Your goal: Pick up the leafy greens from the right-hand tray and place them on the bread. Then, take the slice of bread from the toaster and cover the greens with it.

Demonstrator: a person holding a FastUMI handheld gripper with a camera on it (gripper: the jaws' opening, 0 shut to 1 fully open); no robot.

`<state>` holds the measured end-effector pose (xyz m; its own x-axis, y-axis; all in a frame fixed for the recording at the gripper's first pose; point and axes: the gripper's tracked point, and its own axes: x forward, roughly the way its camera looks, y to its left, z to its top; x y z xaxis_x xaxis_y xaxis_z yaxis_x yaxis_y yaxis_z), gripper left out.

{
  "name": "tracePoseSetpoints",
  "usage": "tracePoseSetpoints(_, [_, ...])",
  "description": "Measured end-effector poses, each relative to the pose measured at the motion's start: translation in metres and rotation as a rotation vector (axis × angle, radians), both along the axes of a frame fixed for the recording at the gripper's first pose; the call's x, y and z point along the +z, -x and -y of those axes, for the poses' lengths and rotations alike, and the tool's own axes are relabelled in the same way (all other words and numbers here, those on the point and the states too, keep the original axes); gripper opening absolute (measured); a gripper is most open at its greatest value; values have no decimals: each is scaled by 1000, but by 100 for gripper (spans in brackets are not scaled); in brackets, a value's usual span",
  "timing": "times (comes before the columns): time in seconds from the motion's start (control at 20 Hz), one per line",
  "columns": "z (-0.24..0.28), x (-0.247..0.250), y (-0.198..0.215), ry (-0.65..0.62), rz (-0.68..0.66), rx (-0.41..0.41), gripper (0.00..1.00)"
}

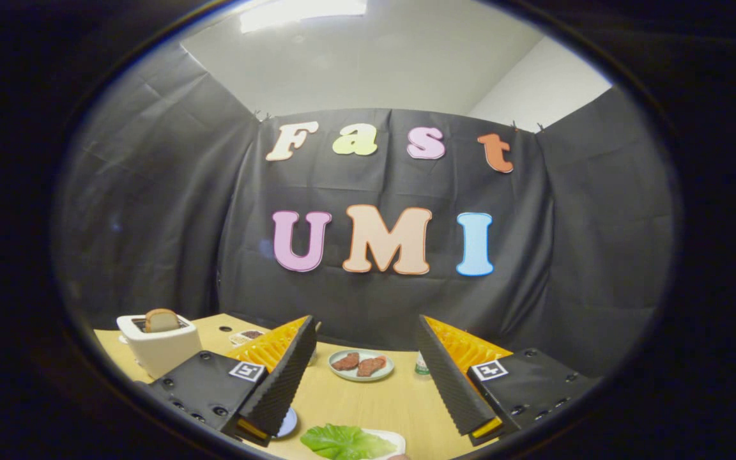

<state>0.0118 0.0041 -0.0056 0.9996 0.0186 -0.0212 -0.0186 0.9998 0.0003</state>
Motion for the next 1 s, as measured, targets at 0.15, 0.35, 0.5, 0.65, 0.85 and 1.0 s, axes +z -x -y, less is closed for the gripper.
tracePoseSetpoints(0.15, [1, 6, 1, 4, 10, 3, 100])
tracePoseSetpoints(0.35, [7, 3, 3, -3, 6, -5, 100])
tracePoseSetpoints(0.5, [10, 0, 2, -2, -6, -5, 100])
tracePoseSetpoints(0.65, [13, -1, 2, 4, -6, -7, 100])
tracePoseSetpoints(0.85, [16, -9, 0, -13, -19, -5, 100])
tracePoseSetpoints(1.0, [16, -14, -2, -10, -25, 7, 100])
